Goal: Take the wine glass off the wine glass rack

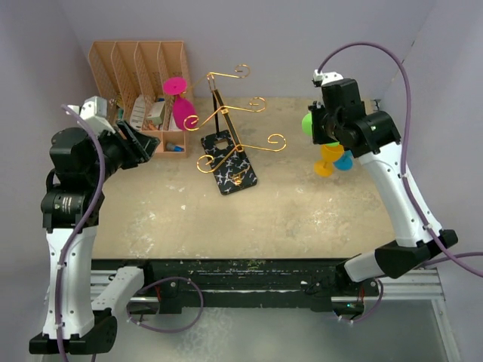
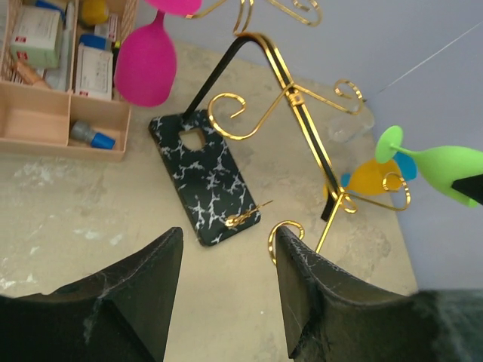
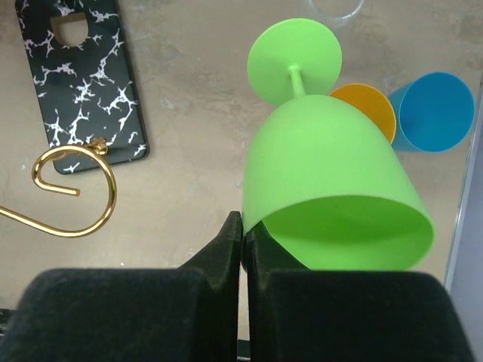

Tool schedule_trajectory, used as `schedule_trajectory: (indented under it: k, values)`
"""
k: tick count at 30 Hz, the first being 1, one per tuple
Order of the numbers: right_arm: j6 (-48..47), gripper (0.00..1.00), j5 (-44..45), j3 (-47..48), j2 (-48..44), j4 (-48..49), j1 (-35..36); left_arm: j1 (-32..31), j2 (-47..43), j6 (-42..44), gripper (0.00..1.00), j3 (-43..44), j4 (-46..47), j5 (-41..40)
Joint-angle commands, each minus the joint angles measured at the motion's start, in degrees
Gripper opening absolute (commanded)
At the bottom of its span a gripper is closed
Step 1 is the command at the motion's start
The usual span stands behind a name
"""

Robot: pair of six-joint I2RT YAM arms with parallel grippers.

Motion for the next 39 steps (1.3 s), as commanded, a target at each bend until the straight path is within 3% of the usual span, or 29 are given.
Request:
schedule_trajectory:
  k: [1,6,32,37,39]
  values:
    - [-1.9,0.00,-0.1,0.4,1.2,-0.7,0.0,0.0,-0.7,4.0,0.56,-0.8,-1.5,-1.5]
    - [-2.5,0.00,-6.8,0.1,5.8,-0.3,0.0,0.0,-1.9,4.8,0.56,-2.2,-1.5,-3.0]
    - [-2.5,0.00,-6.4,-7.3,17.0,-0.4,0.0,0.0,-8.2,7.6,0.57,-13.9,1.1,-7.0]
    - [-2.2,0.05,-5.6,-6.2,19.7,-0.7,0.0,0.0,-9.0,7.7,0.57,-15.6,1.8,-7.5]
    - [-2.0,0.14,-4.9,-5.5,20.7,-1.1,0.0,0.0,-9.2,7.8,0.57,-15.9,1.8,-8.0]
